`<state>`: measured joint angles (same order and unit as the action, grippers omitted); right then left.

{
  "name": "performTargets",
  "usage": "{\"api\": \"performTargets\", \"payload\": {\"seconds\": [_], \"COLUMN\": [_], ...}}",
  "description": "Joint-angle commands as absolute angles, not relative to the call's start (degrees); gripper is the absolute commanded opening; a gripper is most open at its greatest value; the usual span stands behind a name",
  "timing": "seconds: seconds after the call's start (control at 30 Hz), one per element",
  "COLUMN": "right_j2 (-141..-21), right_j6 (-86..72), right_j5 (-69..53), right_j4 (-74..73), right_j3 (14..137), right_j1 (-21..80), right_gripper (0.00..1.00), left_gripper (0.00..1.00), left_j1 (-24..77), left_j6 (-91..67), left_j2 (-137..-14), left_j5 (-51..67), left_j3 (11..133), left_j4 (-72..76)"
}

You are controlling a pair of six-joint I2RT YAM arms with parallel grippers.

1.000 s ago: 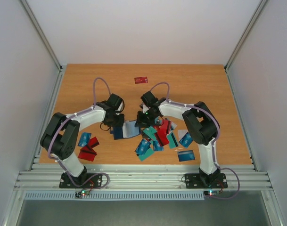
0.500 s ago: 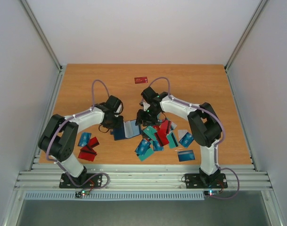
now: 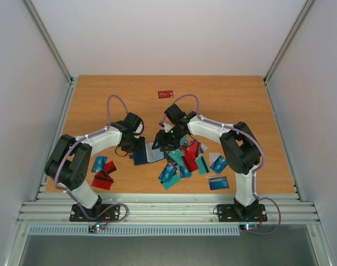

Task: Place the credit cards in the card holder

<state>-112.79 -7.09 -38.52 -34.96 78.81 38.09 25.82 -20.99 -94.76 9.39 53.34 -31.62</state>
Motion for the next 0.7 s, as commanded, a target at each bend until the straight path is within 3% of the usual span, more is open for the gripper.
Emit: {"api": "performTargets", "payload": {"seconds": [0.0,0.67], "right_j2": [-116.03,-120.0], "right_j6": [-10.29,-15.1], "right_j5": [-42.13,-51.94], "right_j4": [-30.48,-20.17], "right_j3": [78.49,79.23], "right_j1": [38.66,41.35], "right_gripper": [0.49,0.48], "left_gripper": [0.15,0.16], "left_j1": [25.58,24.34], "left_j6": [-21.15,-22.04], "left_j2": [-95.4,-88.74], "left_j5": [11.28,14.49], "left_j3": [53.59,54.73], "left_j4": [-31.76,-34.84]}}
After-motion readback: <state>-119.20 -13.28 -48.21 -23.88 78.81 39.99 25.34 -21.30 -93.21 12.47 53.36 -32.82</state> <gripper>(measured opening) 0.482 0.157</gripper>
